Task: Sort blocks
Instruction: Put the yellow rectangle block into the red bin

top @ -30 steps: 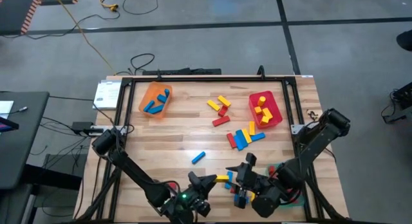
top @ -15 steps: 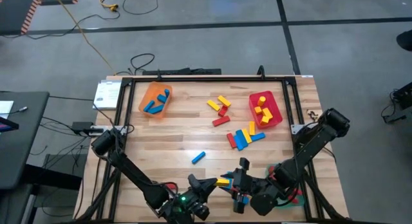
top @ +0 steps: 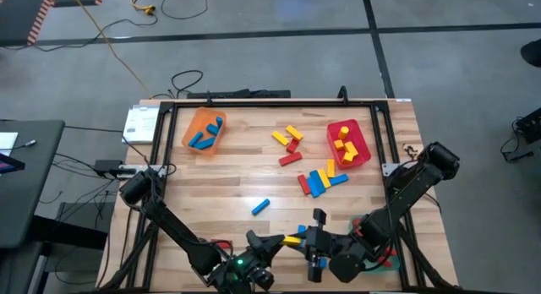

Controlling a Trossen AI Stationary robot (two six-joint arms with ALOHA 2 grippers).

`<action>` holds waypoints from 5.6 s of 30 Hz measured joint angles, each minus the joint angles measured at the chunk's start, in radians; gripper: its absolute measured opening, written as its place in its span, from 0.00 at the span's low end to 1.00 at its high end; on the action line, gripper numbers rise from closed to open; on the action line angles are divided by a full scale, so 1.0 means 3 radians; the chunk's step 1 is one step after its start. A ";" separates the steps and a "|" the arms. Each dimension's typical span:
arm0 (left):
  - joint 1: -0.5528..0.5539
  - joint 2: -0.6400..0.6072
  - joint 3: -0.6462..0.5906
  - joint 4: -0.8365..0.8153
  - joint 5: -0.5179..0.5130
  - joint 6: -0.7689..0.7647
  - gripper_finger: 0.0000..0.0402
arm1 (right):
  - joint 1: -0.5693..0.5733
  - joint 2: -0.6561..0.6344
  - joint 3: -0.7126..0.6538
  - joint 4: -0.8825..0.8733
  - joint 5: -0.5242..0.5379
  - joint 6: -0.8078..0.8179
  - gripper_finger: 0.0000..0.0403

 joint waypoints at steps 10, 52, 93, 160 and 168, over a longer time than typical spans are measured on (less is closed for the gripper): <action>0.0001 0.0000 0.0000 -0.0051 -0.0048 -0.0033 0.26 | 0.0001 0.0000 0.0000 -0.0003 -0.0034 -0.0002 0.26; -0.0050 -0.0004 0.0000 -0.0321 -0.0230 -0.0215 0.41 | 0.0046 0.0000 0.0000 -0.0133 -0.0072 -0.0019 0.13; 0.0266 -0.0006 -0.0780 -0.3582 -0.0002 -0.4677 0.41 | -0.1960 -0.1266 -0.0003 -0.3495 0.0113 0.0474 0.14; 0.1999 -0.1038 -0.1592 0.0500 0.4033 -0.1707 0.41 | -0.4225 -0.2078 -0.1717 -0.2647 -0.1540 -0.1001 0.15; 0.2010 -0.1052 -0.1593 0.0478 0.4033 -0.1682 0.41 | -0.4224 -0.2078 -0.1717 -0.2656 -0.1611 -0.1002 0.15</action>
